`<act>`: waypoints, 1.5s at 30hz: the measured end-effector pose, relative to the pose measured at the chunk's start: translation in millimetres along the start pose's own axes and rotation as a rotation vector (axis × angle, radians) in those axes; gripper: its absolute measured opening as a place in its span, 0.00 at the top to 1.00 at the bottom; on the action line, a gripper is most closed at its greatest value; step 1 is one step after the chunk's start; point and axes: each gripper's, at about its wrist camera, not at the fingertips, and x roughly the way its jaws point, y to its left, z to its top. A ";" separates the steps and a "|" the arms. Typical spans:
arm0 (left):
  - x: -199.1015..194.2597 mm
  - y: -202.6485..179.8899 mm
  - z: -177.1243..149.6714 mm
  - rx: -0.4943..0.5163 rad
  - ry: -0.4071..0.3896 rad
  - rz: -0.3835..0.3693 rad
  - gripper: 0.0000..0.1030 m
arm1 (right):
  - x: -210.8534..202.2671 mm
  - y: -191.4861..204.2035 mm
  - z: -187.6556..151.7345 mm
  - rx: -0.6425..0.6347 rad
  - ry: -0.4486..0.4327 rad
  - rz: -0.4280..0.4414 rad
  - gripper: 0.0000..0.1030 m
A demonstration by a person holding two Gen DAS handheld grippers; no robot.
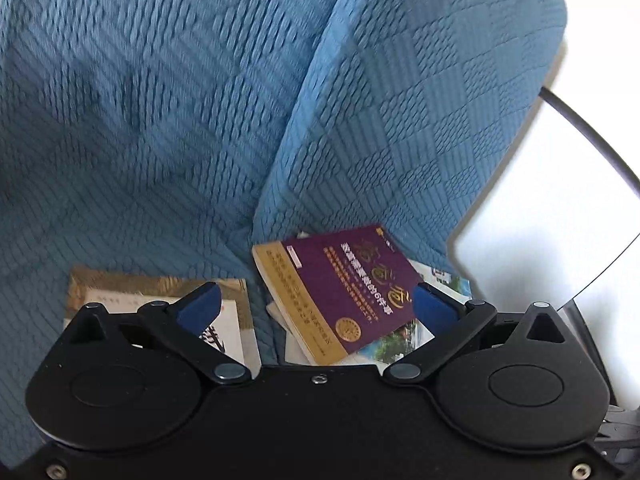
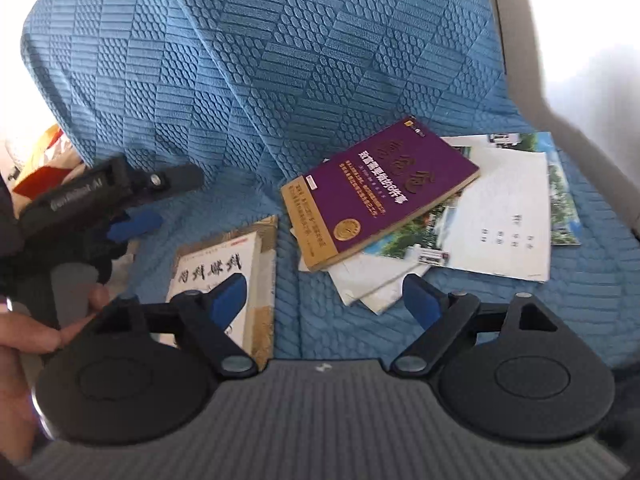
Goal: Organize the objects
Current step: 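Move both grippers down to the purple gold-titled book, then close the right gripper on the purple book's edge and tilt it up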
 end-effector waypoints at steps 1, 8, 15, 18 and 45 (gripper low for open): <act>4.9 4.5 0.3 -0.022 0.006 0.001 0.02 | 3.2 -0.3 2.2 0.005 -0.001 -0.006 0.16; 41.1 32.0 8.1 -0.128 0.064 -0.032 0.22 | 32.4 -13.9 17.9 0.151 0.013 0.055 0.16; 83.5 53.0 8.3 -0.254 0.168 -0.083 0.53 | 75.2 -24.0 28.7 0.290 0.107 0.164 0.17; 103.6 61.5 5.0 -0.332 0.221 -0.112 0.64 | 90.3 -27.8 29.3 0.341 0.132 0.173 0.19; 136.1 82.7 -25.6 -0.571 0.348 -0.212 0.55 | 135.6 -62.5 24.4 0.609 0.167 0.132 0.48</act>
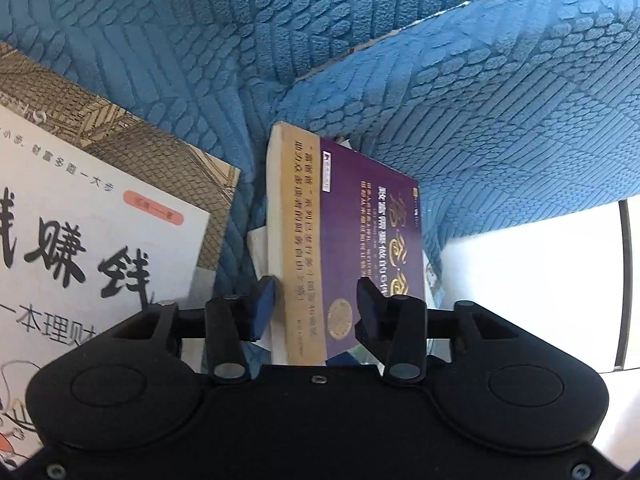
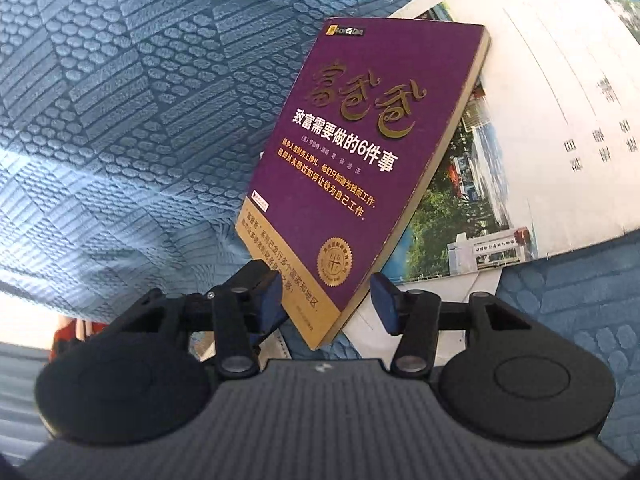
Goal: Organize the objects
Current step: 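Close the right gripper on the purple book's edge and tilt it up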
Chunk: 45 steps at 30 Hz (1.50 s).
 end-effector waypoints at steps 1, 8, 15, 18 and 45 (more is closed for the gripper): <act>-0.4 0.2 0.4 -0.008 -0.001 -0.009 0.55 | -0.8 -0.7 -1.2 0.012 -0.007 0.006 0.48; -6.8 -2.3 0.0 -0.070 -0.017 -0.030 0.57 | -0.1 -8.9 -6.1 0.114 -0.018 0.053 0.48; -9.1 -1.2 4.8 -0.108 -0.004 -0.102 0.57 | 3.2 -9.9 -12.9 0.147 0.001 0.084 0.47; -11.2 -1.9 7.1 -0.123 -0.001 -0.129 0.57 | 4.8 -12.6 -13.5 0.175 0.001 0.100 0.47; -19.2 12.2 20.2 -0.151 -0.047 -0.203 0.25 | -38.6 -2.3 9.5 0.080 -0.136 0.286 0.85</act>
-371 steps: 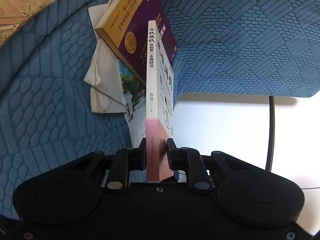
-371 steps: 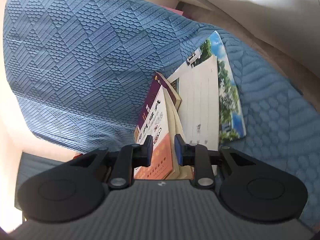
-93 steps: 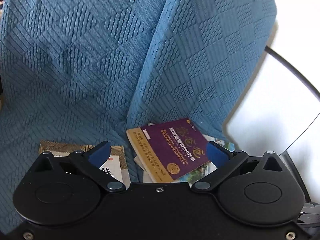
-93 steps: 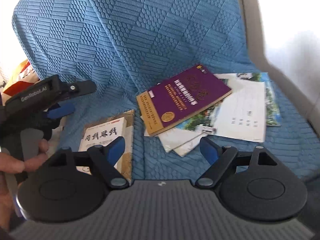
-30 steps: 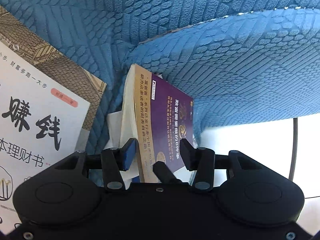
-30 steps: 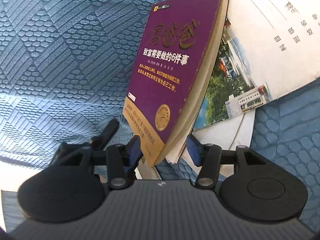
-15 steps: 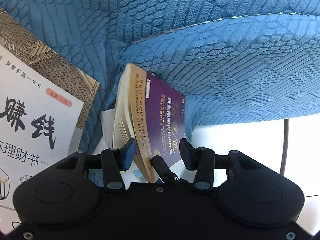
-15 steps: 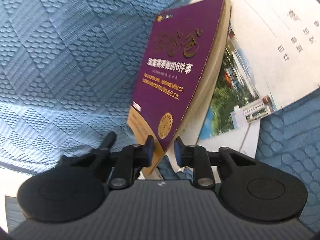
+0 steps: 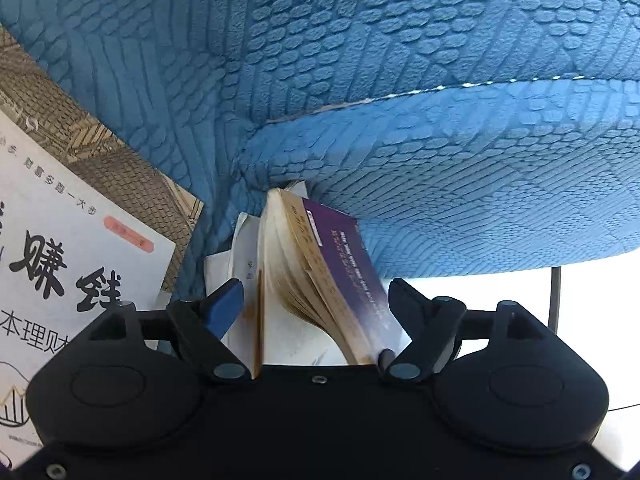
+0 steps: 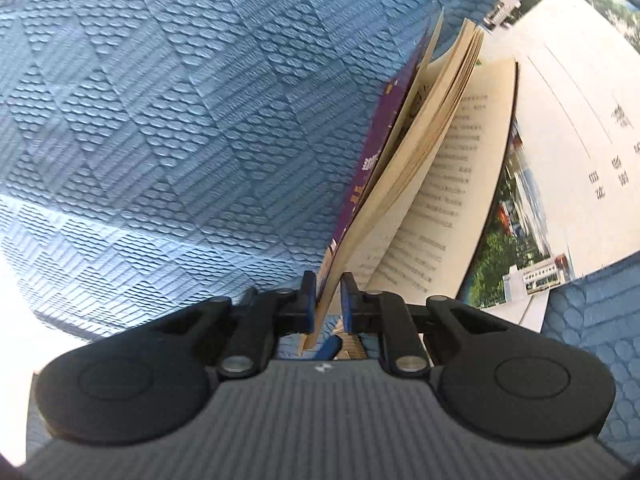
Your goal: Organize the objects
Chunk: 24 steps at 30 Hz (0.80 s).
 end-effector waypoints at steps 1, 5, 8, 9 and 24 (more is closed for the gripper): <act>2.4 1.4 -0.9 -0.004 -0.001 -0.003 0.26 | -3.2 -0.1 0.5 -0.002 0.000 0.002 0.85; 13.6 1.7 -4.6 -0.009 0.016 -0.012 0.30 | -11.4 -3.7 2.6 0.014 0.003 0.002 0.86; 20.9 1.3 -7.4 0.005 0.026 0.007 0.30 | -17.8 -6.4 1.4 0.022 0.000 0.008 0.86; 22.7 0.5 -8.2 0.014 0.028 0.012 0.31 | -19.6 -7.7 2.1 0.022 -0.003 0.009 0.87; 61.2 4.4 -34.6 0.019 0.087 0.032 0.63 | -51.6 -22.8 2.7 0.043 0.018 0.022 0.87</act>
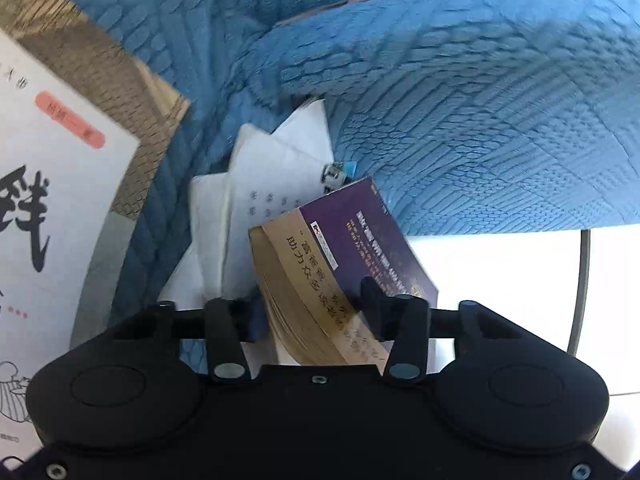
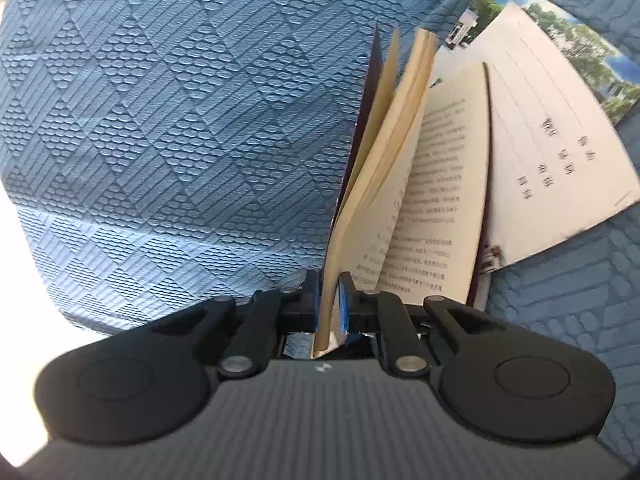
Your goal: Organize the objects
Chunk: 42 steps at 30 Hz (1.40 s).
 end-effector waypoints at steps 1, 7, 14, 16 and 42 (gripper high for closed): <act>-0.8 -3.1 -1.5 0.016 -0.013 0.005 0.70 | -0.6 -1.4 0.4 0.002 0.001 -0.004 0.87; -12.0 -22.5 -7.7 0.101 -0.016 -0.003 0.87 | -8.1 -16.5 5.0 0.042 -0.001 -0.096 0.81; -17.5 -50.7 -27.8 0.244 -0.016 0.035 0.91 | -23.8 -20.0 -2.0 0.004 -0.028 -0.186 0.44; -18.8 -54.0 -32.3 0.265 -0.018 0.037 0.91 | -33.1 -16.0 -5.7 -0.019 -0.071 -0.192 0.27; -36.4 -69.6 -50.0 0.328 -0.042 0.087 0.92 | -4.4 -21.0 -57.3 0.150 0.076 -0.005 0.19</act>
